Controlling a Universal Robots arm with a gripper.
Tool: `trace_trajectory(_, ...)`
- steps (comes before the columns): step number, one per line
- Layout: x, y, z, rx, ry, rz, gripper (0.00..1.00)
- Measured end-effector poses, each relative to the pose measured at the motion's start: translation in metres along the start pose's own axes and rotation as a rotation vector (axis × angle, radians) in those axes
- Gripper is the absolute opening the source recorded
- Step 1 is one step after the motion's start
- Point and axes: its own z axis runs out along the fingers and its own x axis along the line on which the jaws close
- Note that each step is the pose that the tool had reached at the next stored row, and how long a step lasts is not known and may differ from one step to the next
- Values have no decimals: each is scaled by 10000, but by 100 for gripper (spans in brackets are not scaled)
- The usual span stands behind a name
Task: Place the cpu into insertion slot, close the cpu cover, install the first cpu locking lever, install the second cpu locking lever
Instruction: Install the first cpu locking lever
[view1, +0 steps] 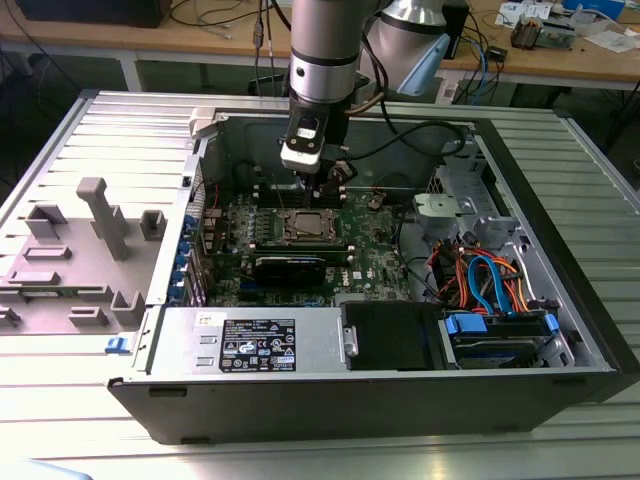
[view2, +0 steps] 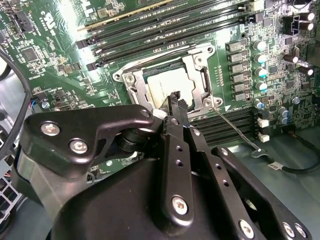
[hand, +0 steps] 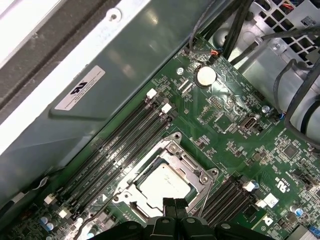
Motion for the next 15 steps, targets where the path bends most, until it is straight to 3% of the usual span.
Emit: trace_trajectory(15, 0, 0, 0, -12, -16, -463, 11)
